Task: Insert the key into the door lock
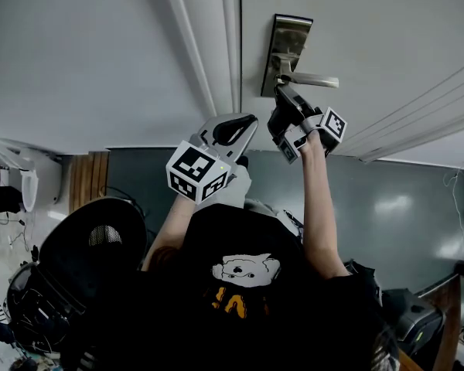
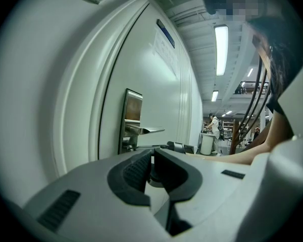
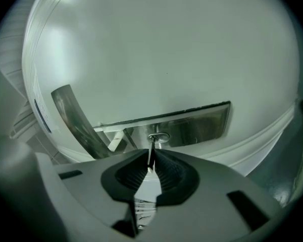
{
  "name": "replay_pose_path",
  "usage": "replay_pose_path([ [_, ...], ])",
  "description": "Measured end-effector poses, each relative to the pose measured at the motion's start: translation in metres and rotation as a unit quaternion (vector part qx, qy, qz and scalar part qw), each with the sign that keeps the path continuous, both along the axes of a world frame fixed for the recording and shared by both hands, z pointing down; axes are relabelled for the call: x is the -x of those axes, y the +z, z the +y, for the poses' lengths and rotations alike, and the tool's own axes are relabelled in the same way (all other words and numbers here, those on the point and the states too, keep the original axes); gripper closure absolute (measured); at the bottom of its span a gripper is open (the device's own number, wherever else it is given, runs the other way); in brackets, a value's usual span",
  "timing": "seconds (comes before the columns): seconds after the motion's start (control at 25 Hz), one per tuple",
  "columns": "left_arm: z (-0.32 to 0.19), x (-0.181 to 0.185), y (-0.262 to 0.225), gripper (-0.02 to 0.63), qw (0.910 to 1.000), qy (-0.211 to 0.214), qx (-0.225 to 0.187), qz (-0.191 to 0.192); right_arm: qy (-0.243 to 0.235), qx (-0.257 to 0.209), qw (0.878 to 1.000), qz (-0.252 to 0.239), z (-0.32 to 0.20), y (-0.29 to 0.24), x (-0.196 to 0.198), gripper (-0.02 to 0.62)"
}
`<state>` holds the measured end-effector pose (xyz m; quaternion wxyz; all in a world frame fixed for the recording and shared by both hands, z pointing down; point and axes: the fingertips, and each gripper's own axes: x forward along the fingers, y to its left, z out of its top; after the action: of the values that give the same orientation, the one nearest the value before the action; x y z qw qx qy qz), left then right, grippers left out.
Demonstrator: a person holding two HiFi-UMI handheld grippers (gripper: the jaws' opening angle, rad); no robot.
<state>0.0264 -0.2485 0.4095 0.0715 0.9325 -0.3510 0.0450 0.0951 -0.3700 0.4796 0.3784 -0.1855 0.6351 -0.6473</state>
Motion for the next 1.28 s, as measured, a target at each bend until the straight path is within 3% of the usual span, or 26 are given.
replay_pose_path([
  [0.32,-0.002,0.008,0.001,0.583,0.9998,-0.004,0.017,0.001,0.015,0.007,0.997,0.076,0.009,0.006,-0.006,0.52],
  [0.8,0.007,0.002,0.006,0.583,0.9989,0.007,0.046,-0.001,0.018,-0.005,0.991,0.13,0.066,-0.003,-0.018,0.522],
  [1.28,0.035,0.006,0.025,0.583,0.9966,0.006,0.081,-0.008,-0.011,-0.036,0.974,0.223,0.117,-0.004,0.003,0.526],
])
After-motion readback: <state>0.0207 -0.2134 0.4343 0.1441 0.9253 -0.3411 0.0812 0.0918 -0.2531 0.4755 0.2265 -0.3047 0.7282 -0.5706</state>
